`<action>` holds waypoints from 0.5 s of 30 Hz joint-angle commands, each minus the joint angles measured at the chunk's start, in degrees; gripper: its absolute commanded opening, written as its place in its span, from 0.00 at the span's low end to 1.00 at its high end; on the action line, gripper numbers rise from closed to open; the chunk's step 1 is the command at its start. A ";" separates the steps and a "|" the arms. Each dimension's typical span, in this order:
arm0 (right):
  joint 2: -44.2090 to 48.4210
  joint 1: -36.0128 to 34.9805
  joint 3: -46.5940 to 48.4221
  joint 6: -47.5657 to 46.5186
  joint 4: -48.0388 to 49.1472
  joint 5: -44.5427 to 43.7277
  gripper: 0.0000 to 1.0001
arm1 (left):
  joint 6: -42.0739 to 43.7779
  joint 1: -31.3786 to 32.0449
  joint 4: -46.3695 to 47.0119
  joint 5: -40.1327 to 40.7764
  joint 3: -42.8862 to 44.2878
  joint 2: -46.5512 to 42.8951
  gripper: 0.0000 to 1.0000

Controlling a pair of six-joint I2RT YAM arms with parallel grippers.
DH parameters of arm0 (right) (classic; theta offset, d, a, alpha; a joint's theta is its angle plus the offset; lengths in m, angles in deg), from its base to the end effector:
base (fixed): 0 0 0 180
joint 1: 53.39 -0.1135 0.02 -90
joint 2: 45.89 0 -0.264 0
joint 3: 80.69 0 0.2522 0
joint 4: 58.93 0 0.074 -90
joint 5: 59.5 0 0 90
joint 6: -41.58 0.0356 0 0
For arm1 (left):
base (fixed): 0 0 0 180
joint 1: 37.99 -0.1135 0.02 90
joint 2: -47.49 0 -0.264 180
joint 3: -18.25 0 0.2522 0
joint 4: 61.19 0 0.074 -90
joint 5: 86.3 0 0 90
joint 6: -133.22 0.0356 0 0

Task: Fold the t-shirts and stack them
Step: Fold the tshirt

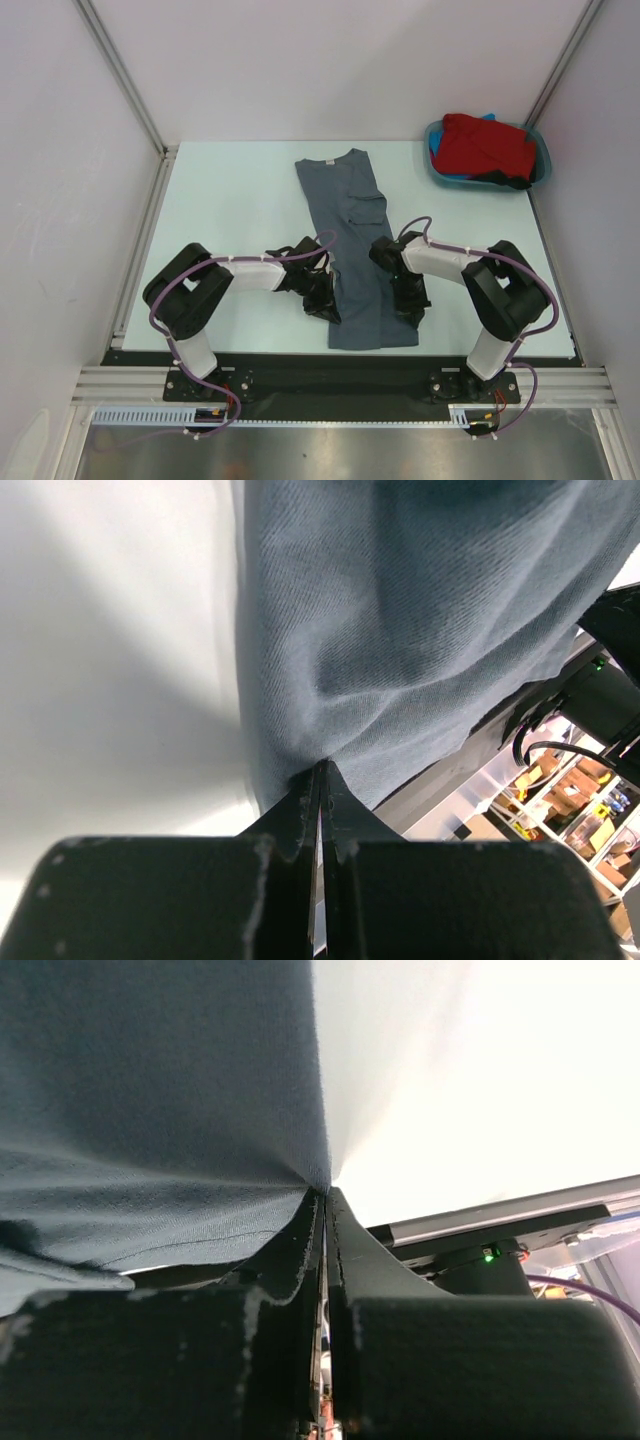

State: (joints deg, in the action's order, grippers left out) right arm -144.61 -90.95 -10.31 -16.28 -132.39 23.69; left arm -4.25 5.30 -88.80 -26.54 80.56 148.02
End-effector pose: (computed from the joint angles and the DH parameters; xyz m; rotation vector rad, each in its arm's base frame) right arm 0.2084 0.1549 0.1477 0.1615 -3.0188 0.3261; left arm 0.2128 -0.2251 0.1215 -0.0617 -2.8973 0.9900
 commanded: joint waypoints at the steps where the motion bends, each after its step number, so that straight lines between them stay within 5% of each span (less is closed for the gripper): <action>1: 1.77 0.47 -0.63 0.90 -2.00 -2.94 0.00 | 1.32 0.57 -0.13 1.24 0.66 1.42 0.01; 14: 5.02 1.09 3.14 3.02 -6.21 -8.92 0.04 | 1.32 0.57 0.05 0.97 0.66 1.69 0.01; 15: 5.55 1.09 3.58 3.02 -6.65 -9.01 0.11 | 1.32 0.66 0.13 0.97 0.66 1.77 0.01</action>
State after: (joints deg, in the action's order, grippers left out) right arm -141.83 -90.34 -9.18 -14.29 -135.12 19.38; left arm -4.25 5.30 -88.34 -27.13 80.56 148.37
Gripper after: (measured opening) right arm 0.077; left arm 0.011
